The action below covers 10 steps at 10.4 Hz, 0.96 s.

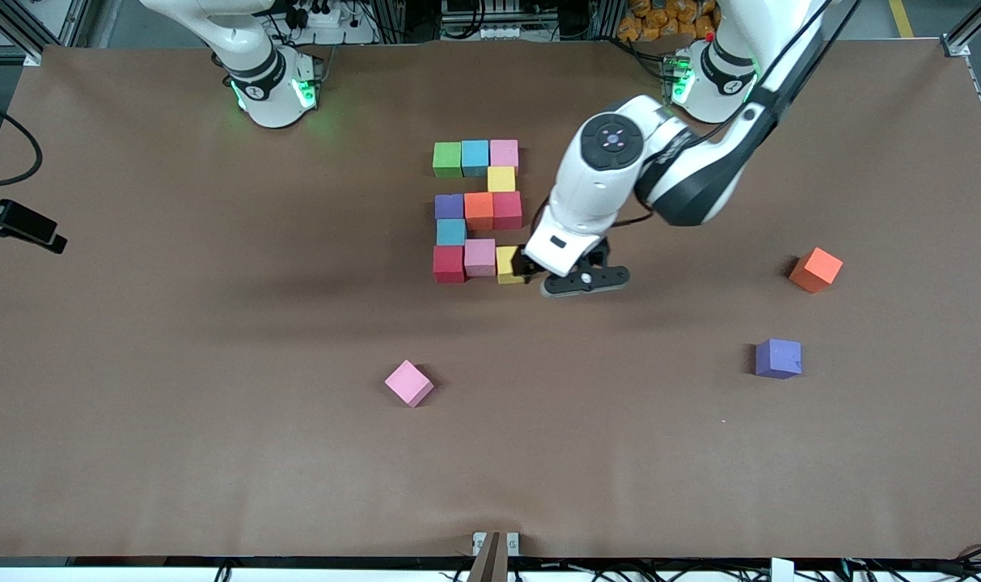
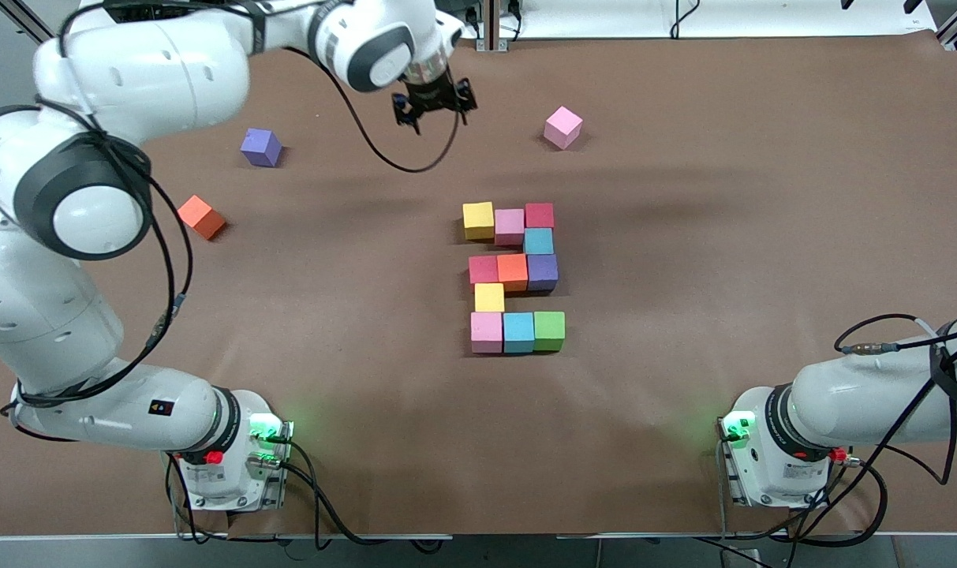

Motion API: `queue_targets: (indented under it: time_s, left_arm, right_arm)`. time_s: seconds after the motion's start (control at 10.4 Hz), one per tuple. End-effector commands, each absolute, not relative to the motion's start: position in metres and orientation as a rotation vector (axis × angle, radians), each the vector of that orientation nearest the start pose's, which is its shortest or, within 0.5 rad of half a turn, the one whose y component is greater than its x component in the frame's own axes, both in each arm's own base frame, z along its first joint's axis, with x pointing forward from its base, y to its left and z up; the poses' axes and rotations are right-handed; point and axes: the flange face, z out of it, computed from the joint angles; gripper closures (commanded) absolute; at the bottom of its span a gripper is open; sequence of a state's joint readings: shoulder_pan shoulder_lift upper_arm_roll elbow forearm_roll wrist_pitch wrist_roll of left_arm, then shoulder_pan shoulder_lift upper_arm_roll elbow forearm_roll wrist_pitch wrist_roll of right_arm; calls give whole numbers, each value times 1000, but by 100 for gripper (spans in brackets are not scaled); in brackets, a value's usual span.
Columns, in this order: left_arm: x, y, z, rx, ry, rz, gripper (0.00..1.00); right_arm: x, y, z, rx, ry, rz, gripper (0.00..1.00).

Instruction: Form number 2 with 11 blocks

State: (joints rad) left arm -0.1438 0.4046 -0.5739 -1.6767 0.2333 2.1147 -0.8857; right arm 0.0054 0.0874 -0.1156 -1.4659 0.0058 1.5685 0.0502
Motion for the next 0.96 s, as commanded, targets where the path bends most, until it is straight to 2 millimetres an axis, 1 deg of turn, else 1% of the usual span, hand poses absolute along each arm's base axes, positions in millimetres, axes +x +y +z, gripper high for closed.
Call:
queue_targets:
  time_s: [0.0,0.1,0.19,0.38,0.48,0.57,0.67,0.77,0.86]
  left_arm:
    - [539,-364,460,-3142,-21,-136,0]
    - [544,-343,481,-3119,3,-130,0]
    - [551,-322,506,-3137,19,-114,0]
    - [556,-277,543,-3120,144,-139,0]
    - [557,-256,558,-3102,147,-155,0]
    - [558,-237,573,-3122,142,-166,0]
    - [557,-213,585,-3131,138,-144,0]
    - [562,-179,590,-3160,103,-100,0]
    - [563,-147,603,-3178,140,-110,0]
  right_arm:
    - [577,-60,640,-3137,250,-51,0]
    - [578,-57,641,-3139,243,-54,0]
    - [578,-53,641,-3139,235,-54,0]
    - [577,-56,642,-3134,242,-56,0]
    - [577,-54,642,-3131,241,-56,0]
    - [577,-53,642,-3128,239,-56,0]
    - [577,-53,642,-3125,238,-56,0]
    - [577,-52,642,-3125,238,-54,0]
    - [578,-52,642,-3125,238,-56,0]
